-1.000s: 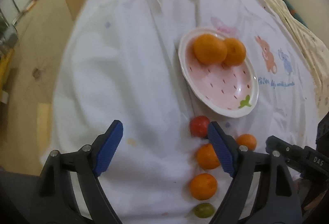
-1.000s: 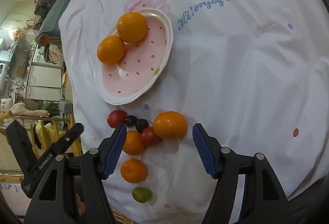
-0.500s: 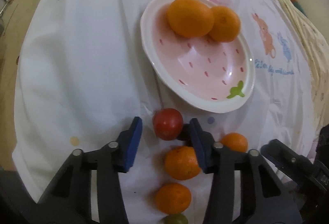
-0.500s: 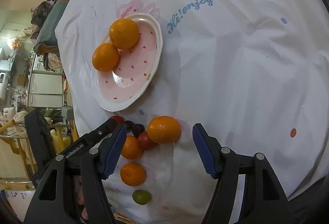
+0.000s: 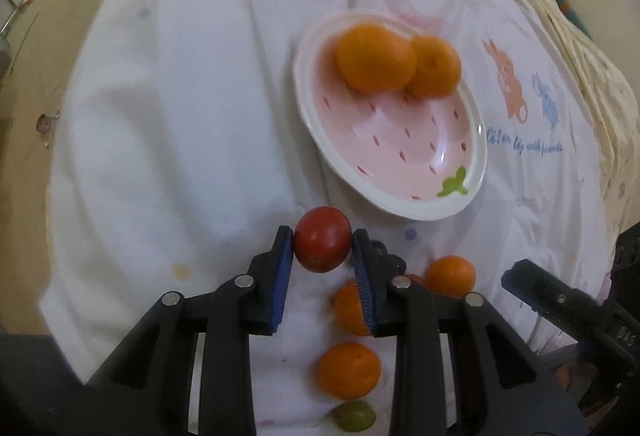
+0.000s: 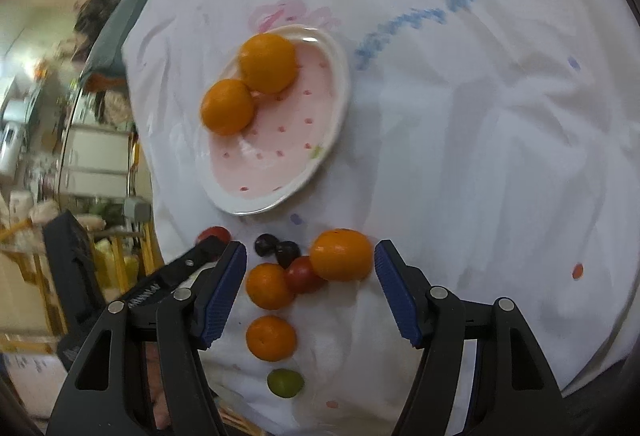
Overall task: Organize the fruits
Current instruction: 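Grasp the red cherry tomato with the left gripper, then grasp a dark grape with the right gripper while the left gripper holds the tomato, then carry the grape to the plate and open the right gripper while left carries tomato, then lower the red tomato onto the plate and open the left gripper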
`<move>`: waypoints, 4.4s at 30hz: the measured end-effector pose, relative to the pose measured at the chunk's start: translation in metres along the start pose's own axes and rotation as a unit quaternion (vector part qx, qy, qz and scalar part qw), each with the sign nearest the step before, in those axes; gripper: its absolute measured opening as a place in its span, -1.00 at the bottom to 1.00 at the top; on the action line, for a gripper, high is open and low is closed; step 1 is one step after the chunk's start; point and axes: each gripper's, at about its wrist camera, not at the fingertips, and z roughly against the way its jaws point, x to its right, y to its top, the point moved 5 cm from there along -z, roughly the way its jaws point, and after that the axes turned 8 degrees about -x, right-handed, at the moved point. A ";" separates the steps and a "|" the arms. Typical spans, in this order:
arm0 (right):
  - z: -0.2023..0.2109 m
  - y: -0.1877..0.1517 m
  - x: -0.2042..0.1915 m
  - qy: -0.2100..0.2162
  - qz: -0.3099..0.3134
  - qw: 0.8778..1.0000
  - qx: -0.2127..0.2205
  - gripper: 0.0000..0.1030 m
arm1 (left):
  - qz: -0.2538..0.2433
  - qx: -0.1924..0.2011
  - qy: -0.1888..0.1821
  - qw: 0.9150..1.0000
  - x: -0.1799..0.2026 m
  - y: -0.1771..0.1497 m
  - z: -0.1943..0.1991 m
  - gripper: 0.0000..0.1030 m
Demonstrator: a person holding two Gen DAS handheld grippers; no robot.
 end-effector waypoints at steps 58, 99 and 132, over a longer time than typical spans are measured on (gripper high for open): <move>-0.003 0.059 -0.032 0.004 0.129 0.991 0.025 -0.49 | -0.046 0.072 0.054 0.995 0.011 0.029 0.027 -0.49; -0.037 0.111 -0.006 0.005 0.091 0.996 0.005 -0.43 | -0.114 0.035 0.051 0.992 0.058 0.065 -0.027 -0.49; 0.045 0.098 -0.030 0.052 0.116 0.981 0.148 0.77 | -0.100 0.121 0.039 0.987 0.062 0.062 0.030 0.47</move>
